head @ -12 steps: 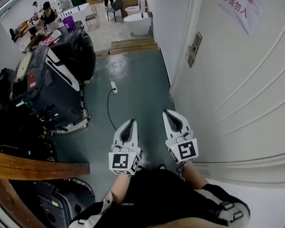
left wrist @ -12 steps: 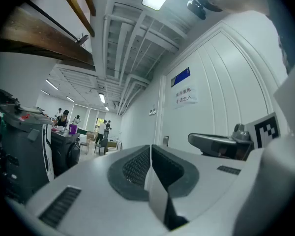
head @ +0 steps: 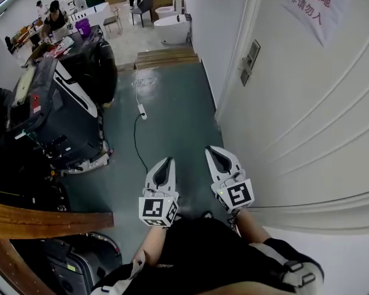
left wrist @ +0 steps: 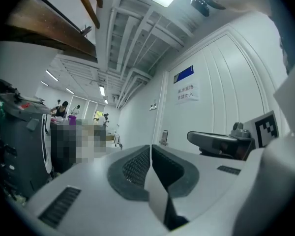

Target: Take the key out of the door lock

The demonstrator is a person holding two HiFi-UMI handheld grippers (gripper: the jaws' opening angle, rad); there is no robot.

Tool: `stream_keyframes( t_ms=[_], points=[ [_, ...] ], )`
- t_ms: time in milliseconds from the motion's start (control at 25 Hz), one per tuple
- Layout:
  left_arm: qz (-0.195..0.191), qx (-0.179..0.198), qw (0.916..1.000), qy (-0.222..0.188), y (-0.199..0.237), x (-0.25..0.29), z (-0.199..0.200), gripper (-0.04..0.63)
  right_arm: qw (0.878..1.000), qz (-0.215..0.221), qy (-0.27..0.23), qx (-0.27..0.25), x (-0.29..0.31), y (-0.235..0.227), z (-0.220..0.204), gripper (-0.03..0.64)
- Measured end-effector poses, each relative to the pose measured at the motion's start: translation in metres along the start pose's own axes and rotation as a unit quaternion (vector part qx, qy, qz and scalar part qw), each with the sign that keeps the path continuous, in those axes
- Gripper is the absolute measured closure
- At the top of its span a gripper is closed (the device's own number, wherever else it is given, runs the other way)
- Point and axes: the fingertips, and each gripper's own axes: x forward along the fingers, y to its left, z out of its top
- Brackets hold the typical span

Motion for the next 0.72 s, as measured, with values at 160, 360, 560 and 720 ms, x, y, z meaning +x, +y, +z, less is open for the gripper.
stream_keyframes(
  t_ms=[160,360,560,720],
  points=[
    [-0.002,-0.011,0.9994,0.032,0.019,-0.01,-0.018,0.563,1.0,-0.012,0.017,0.007,0.009,0.014,-0.007,0.609],
    [0.007,-0.017,0.9983,0.055,0.054,-0.021,-0.034,0.462,1.0,-0.002,0.013,0.027,0.03,0.035,-0.019,0.609],
    [0.005,-0.025,0.9978,0.061,0.085,-0.029,-0.039,0.442,0.999,-0.009,0.023,0.023,0.047,0.051,-0.03,0.609],
    [0.001,-0.023,0.9979,0.06,0.094,-0.023,-0.038,0.442,0.999,-0.013,0.03,0.019,0.061,0.044,-0.033,0.609]
  ],
)
